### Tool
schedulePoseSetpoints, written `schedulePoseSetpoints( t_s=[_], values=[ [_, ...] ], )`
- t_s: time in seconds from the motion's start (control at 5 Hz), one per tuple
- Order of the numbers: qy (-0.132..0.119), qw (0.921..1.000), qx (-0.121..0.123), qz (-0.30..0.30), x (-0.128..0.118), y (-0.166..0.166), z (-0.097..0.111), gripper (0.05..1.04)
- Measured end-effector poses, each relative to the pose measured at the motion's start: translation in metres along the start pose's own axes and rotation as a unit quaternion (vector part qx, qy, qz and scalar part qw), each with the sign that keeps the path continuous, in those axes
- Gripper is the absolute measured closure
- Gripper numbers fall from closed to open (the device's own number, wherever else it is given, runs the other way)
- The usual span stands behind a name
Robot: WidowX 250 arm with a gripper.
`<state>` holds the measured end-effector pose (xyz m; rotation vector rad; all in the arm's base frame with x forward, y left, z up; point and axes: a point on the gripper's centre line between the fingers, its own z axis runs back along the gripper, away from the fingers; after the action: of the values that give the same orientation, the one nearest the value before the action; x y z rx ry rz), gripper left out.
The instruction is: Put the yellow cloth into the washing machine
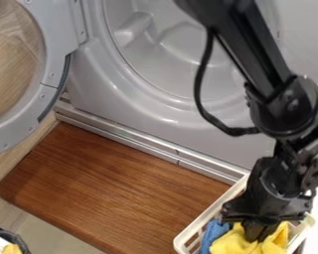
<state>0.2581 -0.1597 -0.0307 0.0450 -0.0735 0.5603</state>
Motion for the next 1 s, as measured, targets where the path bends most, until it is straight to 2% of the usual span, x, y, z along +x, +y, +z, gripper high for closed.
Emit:
schedulePoseSetpoints(
  t_s=[0.2,0.4,0.8,1.0],
  values=[
    [-0.007,0.9997,-0.023,-0.001,0.003,-0.001,0.017,1.026],
    [-0.017,0.9991,-0.036,0.016,0.009,0.007,0.033,1.026],
    [-0.041,0.9938,-0.077,0.070,0.024,0.047,0.069,1.027],
    [-0.072,0.9869,-0.107,0.098,0.037,0.070,0.091,1.027]
  ],
)
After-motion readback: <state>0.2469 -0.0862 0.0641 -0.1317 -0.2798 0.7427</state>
